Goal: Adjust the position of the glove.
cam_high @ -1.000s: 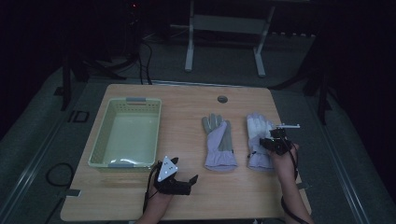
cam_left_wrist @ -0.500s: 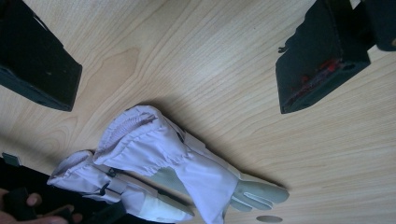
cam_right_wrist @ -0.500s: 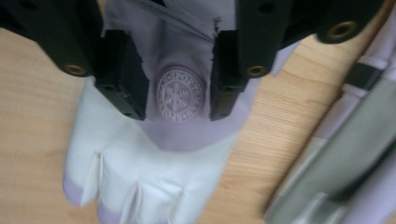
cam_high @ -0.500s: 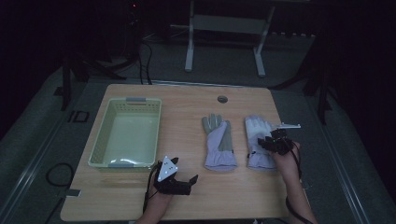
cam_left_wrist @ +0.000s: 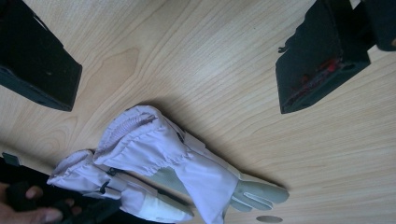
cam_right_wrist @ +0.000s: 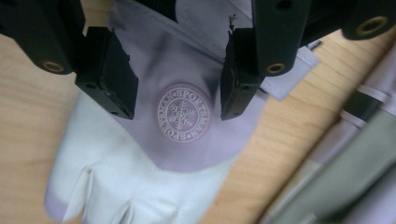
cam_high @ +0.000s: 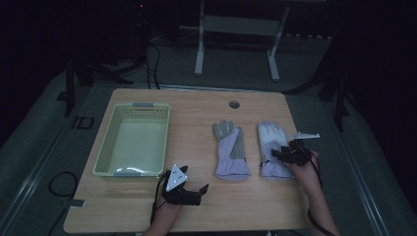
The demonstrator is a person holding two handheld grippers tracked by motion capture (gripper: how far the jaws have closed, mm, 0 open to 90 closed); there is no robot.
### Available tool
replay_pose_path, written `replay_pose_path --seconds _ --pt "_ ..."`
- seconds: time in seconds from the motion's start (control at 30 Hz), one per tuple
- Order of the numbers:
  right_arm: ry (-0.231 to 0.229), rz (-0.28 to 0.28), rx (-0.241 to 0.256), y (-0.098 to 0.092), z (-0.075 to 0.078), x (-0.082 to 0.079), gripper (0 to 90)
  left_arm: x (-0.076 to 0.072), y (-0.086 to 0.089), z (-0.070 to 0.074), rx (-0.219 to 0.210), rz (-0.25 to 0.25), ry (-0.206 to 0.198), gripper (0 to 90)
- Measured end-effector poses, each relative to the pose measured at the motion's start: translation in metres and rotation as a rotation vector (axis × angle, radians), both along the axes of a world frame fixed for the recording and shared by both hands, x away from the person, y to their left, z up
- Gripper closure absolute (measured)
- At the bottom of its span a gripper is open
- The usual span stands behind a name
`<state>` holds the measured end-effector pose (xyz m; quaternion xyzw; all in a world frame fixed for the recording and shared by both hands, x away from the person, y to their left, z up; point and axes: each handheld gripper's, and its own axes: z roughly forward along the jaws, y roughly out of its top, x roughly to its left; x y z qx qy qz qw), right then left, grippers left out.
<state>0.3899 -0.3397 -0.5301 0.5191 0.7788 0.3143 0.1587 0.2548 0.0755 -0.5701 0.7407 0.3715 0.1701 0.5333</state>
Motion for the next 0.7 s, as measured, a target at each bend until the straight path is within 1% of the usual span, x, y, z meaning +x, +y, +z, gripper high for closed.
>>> replay_pose_path --seconds 0.1,0.17,0.27,0.3,0.37,0.57,0.67,0.7 --pt "-0.007 0.02 -0.023 0.002 -0.007 0.0 53.8 0.0 0.0 0.0 0.005 -0.003 -0.003 0.6" --pt "-0.001 0.034 -0.012 0.002 -0.008 0.0 62.0 -0.001 -0.001 0.0 0.007 -0.002 -0.005 0.6" --pt "0.008 0.031 0.003 0.002 -0.009 0.0 67.4 0.0 0.0 0.0 0.008 -0.002 -0.005 0.6" --pt "0.014 0.022 0.011 0.002 -0.009 -0.001 69.8 0.0 0.0 0.0 0.006 -0.002 -0.003 0.6" --pt "0.017 0.014 0.012 0.003 -0.008 -0.002 74.5 0.0 0.0 0.0 0.006 -0.001 -0.002 0.6" --pt "0.035 -0.023 0.011 0.007 -0.004 -0.002 79.1 0.0 0.0 0.0 0.004 0.001 -0.002 0.6" --pt "0.039 -0.045 0.035 0.005 0.003 -0.003 80.4 0.0 0.0 0.0 0.001 0.002 0.0 0.6" --pt "0.045 -0.042 0.037 0.005 0.005 -0.003 80.4 0.0 0.0 0.0 0.001 0.001 0.0 0.6"
